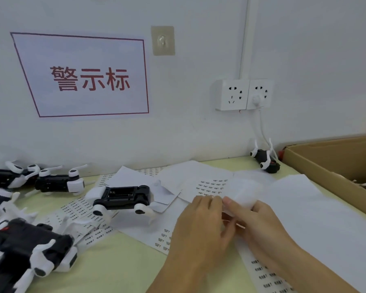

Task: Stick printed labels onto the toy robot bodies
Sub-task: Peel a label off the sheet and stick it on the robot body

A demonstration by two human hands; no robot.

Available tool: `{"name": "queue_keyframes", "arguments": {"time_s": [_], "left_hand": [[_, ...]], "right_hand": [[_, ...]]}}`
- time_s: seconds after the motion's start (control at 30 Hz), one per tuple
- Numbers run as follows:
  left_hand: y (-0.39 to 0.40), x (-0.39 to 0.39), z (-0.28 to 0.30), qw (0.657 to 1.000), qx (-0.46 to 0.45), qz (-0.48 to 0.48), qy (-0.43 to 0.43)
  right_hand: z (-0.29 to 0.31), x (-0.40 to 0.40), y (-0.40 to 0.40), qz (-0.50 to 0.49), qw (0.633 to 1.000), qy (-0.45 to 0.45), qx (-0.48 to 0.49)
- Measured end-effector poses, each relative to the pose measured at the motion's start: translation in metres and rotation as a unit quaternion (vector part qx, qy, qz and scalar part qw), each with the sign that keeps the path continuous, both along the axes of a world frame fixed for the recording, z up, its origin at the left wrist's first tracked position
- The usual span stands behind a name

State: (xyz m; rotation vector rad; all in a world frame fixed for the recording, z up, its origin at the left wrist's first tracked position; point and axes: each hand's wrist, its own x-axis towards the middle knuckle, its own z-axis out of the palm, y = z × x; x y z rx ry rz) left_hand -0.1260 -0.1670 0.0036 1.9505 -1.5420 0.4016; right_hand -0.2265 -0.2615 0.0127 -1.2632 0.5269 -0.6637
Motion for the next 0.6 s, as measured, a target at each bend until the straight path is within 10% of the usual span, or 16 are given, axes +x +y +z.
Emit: {"name": "queue_keyframes", "arguments": {"time_s": [0.23, 0.6], "left_hand": [[0.006, -0.001, -0.011, 0.953, -0.124, 0.04, 0.275], [0.003, 0.008, -0.015, 0.95, -0.17, 0.013, 0.263]], "right_hand": [[-0.007, -0.005, 0.002, -0.008, 0.999, 0.031, 0.007], [-0.016, -0.004, 0.008, -0.066, 0.988, 0.121, -0.068]]}}
